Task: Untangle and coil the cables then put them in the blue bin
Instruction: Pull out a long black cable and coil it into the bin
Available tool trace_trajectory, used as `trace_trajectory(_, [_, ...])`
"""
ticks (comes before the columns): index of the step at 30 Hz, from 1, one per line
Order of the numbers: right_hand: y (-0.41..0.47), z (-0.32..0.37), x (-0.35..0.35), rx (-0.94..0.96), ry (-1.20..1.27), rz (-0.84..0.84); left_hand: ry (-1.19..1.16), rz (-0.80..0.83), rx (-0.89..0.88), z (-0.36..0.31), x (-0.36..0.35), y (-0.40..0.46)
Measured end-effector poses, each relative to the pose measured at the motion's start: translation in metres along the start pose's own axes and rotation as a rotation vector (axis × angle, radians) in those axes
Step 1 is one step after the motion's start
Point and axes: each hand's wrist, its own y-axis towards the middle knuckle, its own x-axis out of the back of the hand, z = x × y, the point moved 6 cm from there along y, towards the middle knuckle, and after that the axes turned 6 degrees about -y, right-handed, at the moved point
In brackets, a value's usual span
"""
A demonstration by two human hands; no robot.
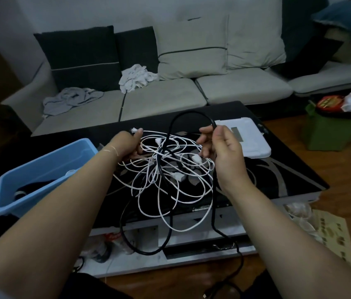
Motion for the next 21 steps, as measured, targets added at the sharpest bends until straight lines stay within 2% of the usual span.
trace_trajectory(3, [-0.001, -0.004, -0.002, -0.028, -0.041, 0.01, -0.066, 0.42, 0.029, -0.002, -0.029, -0.02])
trace_trajectory(5, [0.0, -0.007, -0.003, -0.053, -0.036, 0.009, 0.061, 0.602, -0.102, -0.005, -0.05, -0.038])
trace_trajectory(6, [0.001, -0.008, -0.002, -0.059, -0.032, 0.001, 0.201, 0.607, -0.183, -0.005, -0.06, -0.044])
trace_trajectory(8, [0.001, -0.01, -0.001, -0.056, -0.033, -0.029, 0.447, 0.466, -0.324, 0.002, -0.074, -0.047])
trace_trajectory(10, [0.002, -0.01, 0.005, -0.04, -0.039, -0.109, 0.5, 0.364, -0.411, 0.006, -0.083, -0.052])
trace_trajectory(13, [0.001, -0.011, 0.025, -0.055, -0.045, -0.323, 0.268, 0.419, -0.405, 0.007, -0.08, -0.054])
trace_trajectory(15, [-0.001, -0.015, 0.04, -0.104, -0.033, -0.469, -0.098, 0.527, -0.326, 0.003, -0.07, -0.053])
trace_trajectory(17, [-0.001, -0.02, 0.049, -0.166, -0.014, -0.541, -0.453, 0.571, -0.252, 0.0, -0.055, -0.049])
trace_trajectory(19, [0.003, -0.024, 0.048, -0.229, 0.008, -0.503, -0.618, 0.543, -0.229, -0.005, -0.041, -0.045])
trace_trajectory(21, [0.008, -0.027, 0.038, -0.286, -0.001, -0.366, -0.552, 0.485, -0.303, -0.015, -0.029, -0.043])
